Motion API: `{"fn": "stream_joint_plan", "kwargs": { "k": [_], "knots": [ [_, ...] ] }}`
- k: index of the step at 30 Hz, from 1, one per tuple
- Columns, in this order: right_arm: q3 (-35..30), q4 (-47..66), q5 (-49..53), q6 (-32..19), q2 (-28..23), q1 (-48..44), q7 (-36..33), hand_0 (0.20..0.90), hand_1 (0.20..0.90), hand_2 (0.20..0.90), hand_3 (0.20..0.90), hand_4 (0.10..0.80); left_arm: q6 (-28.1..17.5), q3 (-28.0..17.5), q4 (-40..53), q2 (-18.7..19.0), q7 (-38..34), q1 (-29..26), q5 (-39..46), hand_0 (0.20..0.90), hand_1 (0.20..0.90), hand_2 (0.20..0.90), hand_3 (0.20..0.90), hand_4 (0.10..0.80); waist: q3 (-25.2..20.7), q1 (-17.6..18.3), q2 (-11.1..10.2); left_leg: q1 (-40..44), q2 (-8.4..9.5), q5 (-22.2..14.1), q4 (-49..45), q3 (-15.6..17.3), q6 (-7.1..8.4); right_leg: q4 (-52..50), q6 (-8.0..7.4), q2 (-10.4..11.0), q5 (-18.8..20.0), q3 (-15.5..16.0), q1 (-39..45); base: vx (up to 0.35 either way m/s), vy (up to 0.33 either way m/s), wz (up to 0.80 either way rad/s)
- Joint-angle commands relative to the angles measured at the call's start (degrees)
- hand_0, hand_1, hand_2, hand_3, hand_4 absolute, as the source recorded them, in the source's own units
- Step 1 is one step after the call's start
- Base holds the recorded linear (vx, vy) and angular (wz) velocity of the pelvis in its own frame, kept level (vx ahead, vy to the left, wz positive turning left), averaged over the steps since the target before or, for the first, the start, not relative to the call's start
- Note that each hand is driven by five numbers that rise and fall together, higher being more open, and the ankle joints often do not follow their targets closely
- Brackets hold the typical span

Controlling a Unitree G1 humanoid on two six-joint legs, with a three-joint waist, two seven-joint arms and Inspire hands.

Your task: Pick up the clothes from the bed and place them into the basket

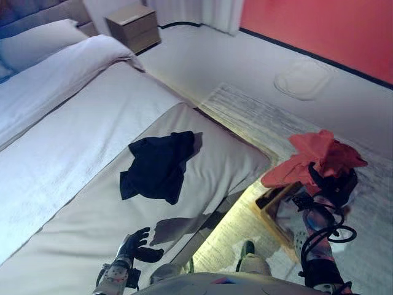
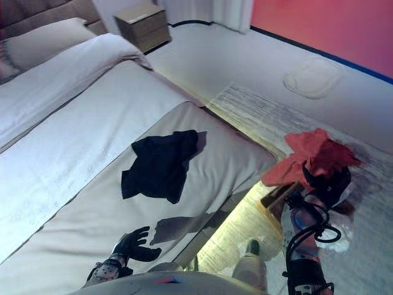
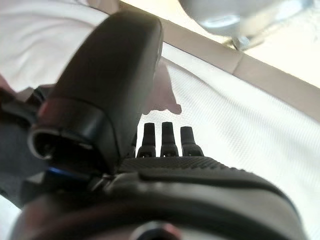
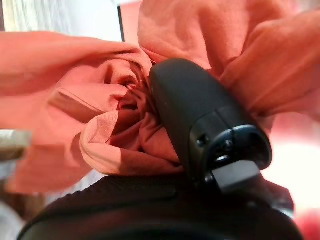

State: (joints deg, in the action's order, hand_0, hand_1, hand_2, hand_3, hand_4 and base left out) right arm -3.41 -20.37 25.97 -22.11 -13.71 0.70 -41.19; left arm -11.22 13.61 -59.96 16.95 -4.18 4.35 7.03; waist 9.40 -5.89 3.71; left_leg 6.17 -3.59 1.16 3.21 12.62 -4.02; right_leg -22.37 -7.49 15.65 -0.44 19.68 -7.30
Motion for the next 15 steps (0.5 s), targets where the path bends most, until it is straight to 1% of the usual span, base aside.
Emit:
{"fn": "stream_joint_plan", "kwargs": {
  "k": [1, 2, 3, 4, 5, 6, 8, 9, 11, 15],
  "knots": [
    [0.81, 6.51, -2.81, -5.86, -1.58, -6.84, -1.29, 0.300, 0.300, 0.300, 0.200, 0.100, -0.80, -3.88, -0.67, 1.61, -1.30, -0.38, 4.04, 0.900, 0.900, 0.900, 0.900, 0.800, -3.86, -3.10, -0.75, -5.71, 3.14, -2.42, -2.32, -4.96, 1.36, 4.34, -0.25, 1.17, 2.26, 2.70, 10.39, -0.224, -0.088, -0.95],
    [2.01, 6.01, -3.50, -6.00, -0.64, -7.22, -1.47, 0.300, 0.300, 0.300, 0.200, 0.100, -1.11, -4.36, -0.96, 1.60, -1.16, -0.34, 4.33, 0.900, 0.900, 0.900, 0.900, 0.800, -3.99, -4.03, -1.39, -6.23, 3.24, -2.43, -2.96, -3.93, 1.59, 6.07, 0.07, 1.07, 1.56, 3.73, 11.76, -0.169, -0.170, -0.96],
    [3.34, 5.30, -4.31, -6.35, 0.10, -7.47, -1.68, 0.300, 0.300, 0.300, 0.200, 0.100, -1.41, -4.59, -1.05, 1.38, -1.64, -0.35, 4.87, 0.900, 0.900, 0.900, 0.900, 0.800, -3.76, -4.99, -2.28, -6.84, 2.98, -2.15, -3.33, -2.78, 2.35, 10.50, 0.18, -0.53, -0.45, 4.31, 14.27, -0.174, -0.273, -1.14],
    [4.72, 4.57, -4.46, -6.35, 0.56, -7.50, -2.20, 0.300, 0.300, 0.300, 0.200, 0.100, -1.01, -4.79, -0.91, 0.71, -2.46, -0.75, 4.91, 0.900, 0.900, 0.900, 0.900, 0.800, -3.84, -5.66, -3.35, -8.89, 2.24, -1.23, -4.03, -1.49, 3.59, 17.12, -0.15, -2.92, -1.88, 4.34, 16.66, -0.150, -0.288, -1.12],
    [5.16, 4.62, -3.72, -5.58, 0.59, -7.56, -2.36, 0.300, 0.300, 0.300, 0.200, 0.100, -0.64, -4.92, -0.87, 0.29, -2.52, -0.87, 4.48, 0.900, 0.900, 0.900, 0.900, 0.800, -3.90, -5.69, -3.75, -9.60, 1.74, -0.72, -4.42, -1.29, 4.20, 19.60, -0.23, -3.58, -1.63, 4.12, 16.70, -0.139, -0.268, -0.98],
    [5.92, 5.08, -3.91, -4.49, 0.36, -7.72, -2.78, 0.300, 0.300, 0.300, 0.200, 0.100, -1.25, -5.13, -0.84, -0.39, -2.25, -0.79, 4.16, 0.900, 0.900, 0.900, 0.900, 0.800, -3.80, -5.41, -4.02, -10.09, 0.91, 0.07, -4.58, -1.23, 4.86, 22.03, -0.10, -4.12, -0.77, 3.70, 16.47, -0.113, -0.196, -1.01],
    [7.21, 5.96, -4.56, -3.32, -0.01, -7.55, -3.28, 0.300, 0.300, 0.300, 0.200, 0.100, -2.91, -4.95, -0.35, -1.11, -0.71, -0.74, 3.58, 0.900, 0.900, 0.900, 0.900, 0.800, -3.63, -5.05, -4.23, -11.21, -0.15, 1.51, -3.70, -0.72, 5.81, 24.23, 0.24, -5.72, -0.64, 2.85, 16.94, -0.107, -0.152, -0.88],
    [7.29, 5.91, -4.50, -2.69, 0.02, -7.36, -3.36, 0.300, 0.300, 0.300, 0.200, 0.100, -2.91, -4.49, -0.38, -1.47, -0.42, -1.01, 2.80, 0.900, 0.900, 0.900, 0.900, 0.800, -3.72, -5.01, -4.41, -12.08, -0.50, 2.11, -3.61, -0.65, 6.34, 25.34, 0.43, -6.32, -0.47, 2.77, 17.13, -0.074, -0.126, -0.68],
    [7.05, 4.95, -2.90, -1.17, -0.33, -7.14, -2.33, 0.300, 0.300, 0.300, 0.200, 0.100, -3.14, -3.45, 0.42, -1.97, 0.02, -1.04, 1.73, 0.900, 0.900, 0.900, 0.900, 0.800, -3.65, -4.92, -4.61, -12.33, -0.93, 2.87, -3.17, -1.31, 6.82, 26.33, 0.54, -6.71, 0.31, 3.03, 17.30, -0.071, -0.115, -0.72],
    [7.12, 1.60, -2.22, 0.69, -1.91, -7.27, -0.79, 0.300, 0.300, 0.300, 0.200, 0.100, -3.42, -2.33, 0.88, -2.34, 0.09, -1.33, 1.28, 0.900, 0.900, 0.900, 0.900, 0.800, -3.61, -4.67, -4.61, -11.73, -1.29, 3.17, -2.73, -2.17, 7.65, 26.70, 1.18, -7.35, 0.55, 3.50, 17.06, -0.029, -0.039, -0.02]
  ]
}}
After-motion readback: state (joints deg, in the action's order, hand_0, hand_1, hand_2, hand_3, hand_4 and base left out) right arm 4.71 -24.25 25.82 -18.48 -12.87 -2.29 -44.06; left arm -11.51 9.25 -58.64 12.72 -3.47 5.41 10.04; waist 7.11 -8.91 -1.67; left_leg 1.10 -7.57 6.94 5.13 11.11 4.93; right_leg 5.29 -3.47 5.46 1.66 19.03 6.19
